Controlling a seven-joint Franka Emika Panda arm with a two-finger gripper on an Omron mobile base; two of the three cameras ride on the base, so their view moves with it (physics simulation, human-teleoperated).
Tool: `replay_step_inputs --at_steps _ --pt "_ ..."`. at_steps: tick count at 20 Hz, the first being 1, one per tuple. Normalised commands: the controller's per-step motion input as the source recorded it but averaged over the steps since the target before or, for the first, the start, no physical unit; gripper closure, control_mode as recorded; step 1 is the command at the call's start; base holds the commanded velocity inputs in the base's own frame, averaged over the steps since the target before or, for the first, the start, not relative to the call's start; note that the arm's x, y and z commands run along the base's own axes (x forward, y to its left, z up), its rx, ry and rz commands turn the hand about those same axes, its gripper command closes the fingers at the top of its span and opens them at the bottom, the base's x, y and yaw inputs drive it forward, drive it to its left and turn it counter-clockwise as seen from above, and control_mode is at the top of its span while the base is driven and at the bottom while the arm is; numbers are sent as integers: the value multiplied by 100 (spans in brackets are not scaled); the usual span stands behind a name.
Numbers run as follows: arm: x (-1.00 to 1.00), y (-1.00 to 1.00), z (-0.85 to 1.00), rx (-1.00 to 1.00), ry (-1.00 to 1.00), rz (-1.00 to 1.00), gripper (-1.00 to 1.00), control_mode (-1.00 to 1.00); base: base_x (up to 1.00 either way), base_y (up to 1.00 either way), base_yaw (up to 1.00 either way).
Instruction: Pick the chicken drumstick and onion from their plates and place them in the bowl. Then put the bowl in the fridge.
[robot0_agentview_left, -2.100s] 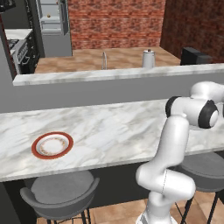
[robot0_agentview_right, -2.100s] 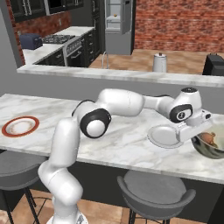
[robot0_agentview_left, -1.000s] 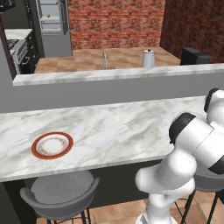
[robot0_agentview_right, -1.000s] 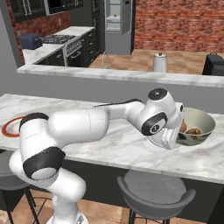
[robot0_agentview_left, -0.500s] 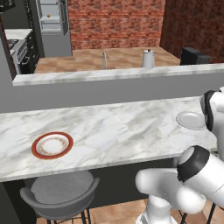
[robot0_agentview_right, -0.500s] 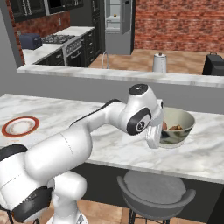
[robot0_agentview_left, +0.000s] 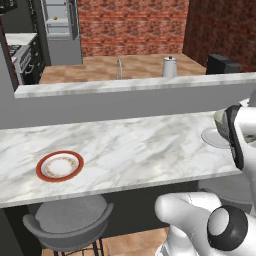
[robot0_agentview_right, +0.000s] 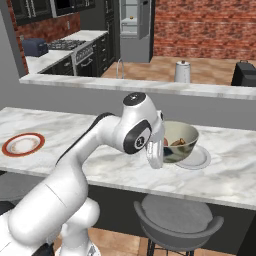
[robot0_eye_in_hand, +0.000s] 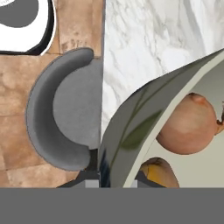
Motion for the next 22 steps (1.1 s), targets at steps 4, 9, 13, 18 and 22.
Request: replay_step_inputs --at_steps 4,9,13,18,22 --pt "-14 58 9 0 2 9 100 -100 0 0 0" --pt "-14 47 12 3 4 3 100 -100 0 0 0" --pt "-17 47 10 13 2 0 100 -100 0 0 0" --pt "-9 41 0 15 0 0 100 -100 0 0 0" --pt "-4 35 0 14 -2 0 100 -100 0 0 0"
